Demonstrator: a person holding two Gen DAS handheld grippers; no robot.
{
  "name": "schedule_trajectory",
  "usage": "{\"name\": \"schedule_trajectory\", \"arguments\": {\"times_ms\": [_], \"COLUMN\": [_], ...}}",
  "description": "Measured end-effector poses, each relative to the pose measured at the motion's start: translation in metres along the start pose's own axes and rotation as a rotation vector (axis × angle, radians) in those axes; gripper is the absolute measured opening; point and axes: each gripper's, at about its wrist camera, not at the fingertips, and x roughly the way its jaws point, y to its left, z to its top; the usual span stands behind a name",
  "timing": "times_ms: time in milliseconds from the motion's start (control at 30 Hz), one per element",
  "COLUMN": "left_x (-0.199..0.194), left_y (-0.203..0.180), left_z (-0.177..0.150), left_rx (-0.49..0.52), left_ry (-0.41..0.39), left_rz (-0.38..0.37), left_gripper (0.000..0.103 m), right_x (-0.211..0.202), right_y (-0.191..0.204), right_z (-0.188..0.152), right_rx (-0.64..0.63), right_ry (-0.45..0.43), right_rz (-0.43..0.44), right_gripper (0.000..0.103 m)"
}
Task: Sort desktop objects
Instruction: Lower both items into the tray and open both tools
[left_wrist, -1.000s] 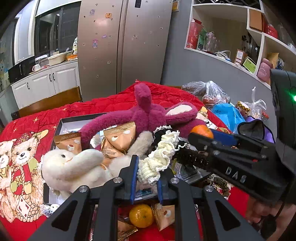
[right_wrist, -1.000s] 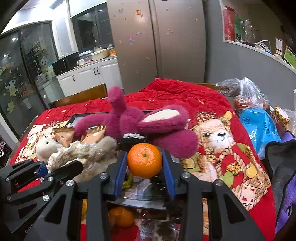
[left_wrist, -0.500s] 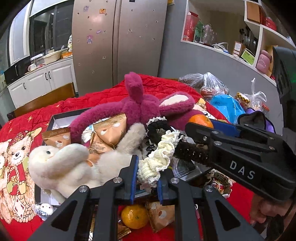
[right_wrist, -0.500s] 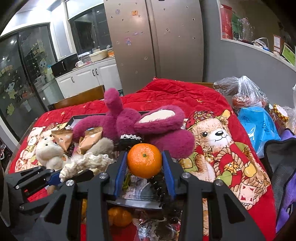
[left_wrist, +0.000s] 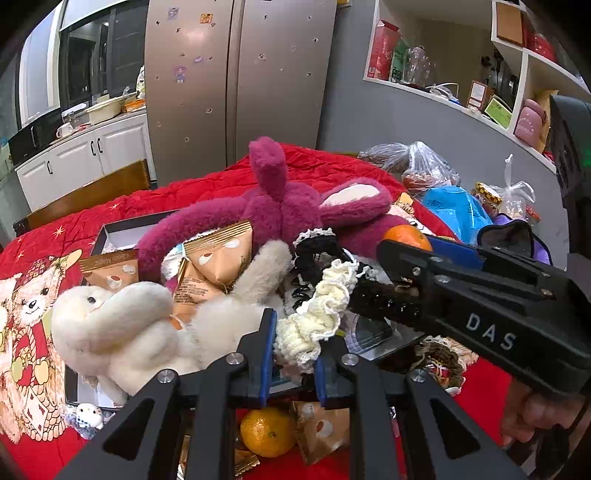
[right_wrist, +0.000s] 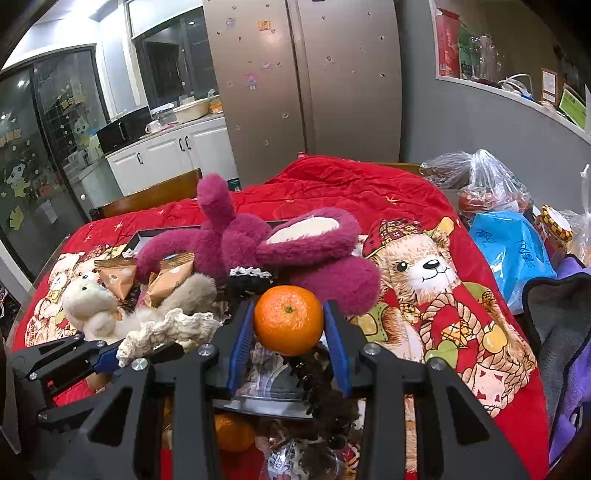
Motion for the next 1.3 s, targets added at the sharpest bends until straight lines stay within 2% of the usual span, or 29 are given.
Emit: {"name": "schedule_trajectory", "arguments": {"times_ms": [233,333,400,467,500,567,600,667,767,1300], "left_x": [0.000,0.000,0.000,-0.002,-0.003,-0.003,-0.003,-0.004,-0.005,-0.012], "left_y": [-0.001,-0.001,-0.001,0.000,0.001,0.002,0.003,0.005,0.006,0.006], "left_z": [-0.001,-0.001,-0.001,-0.001,-0.001,0.000,0.000,0.000,0.001,0.003], "left_rx": [0.009,0.014,0.014,0.012,0.007,-0.010,-0.017,-0.022,-0.030,-0.024], "left_ry": [0.002,0.006,0.000,-0.008,-0.008,-0.007,-0.008,-0.016,-0.016,-0.041], "left_rz": [-0.004,-0.005,-0.006,-0.001,0.001,0.015,0.022,0.027,0.027,0.032], "left_gripper": [0.018,0.023,0.035,0.054,0.059,0.076,0.079,0.080,0.080,0.080], "right_x": [0.001,0.001,0.000,-0.001,-0.003,-0.008,-0.011,-0.015,-0.020,-0.020], "right_y": [-0.001,-0.002,-0.003,-0.005,-0.005,-0.008,-0.008,-0.009,-0.010,-0.012], "right_z": [0.000,-0.001,0.000,0.000,0.001,0.003,0.003,0.005,0.006,0.007], "right_rx": [0.001,0.005,0.005,0.010,0.010,0.024,0.026,0.029,0.038,0.043], "right_ry": [0.003,0.000,-0.001,-0.008,-0.018,-0.041,-0.050,-0.066,-0.081,-0.074], "right_rz": [-0.006,-0.012,-0.014,-0.018,-0.019,-0.019,-0.020,-0.018,-0.013,-0.012], "right_gripper": [0.039,0.040,0.040,0.041,0.042,0.059,0.062,0.074,0.083,0.085]}}
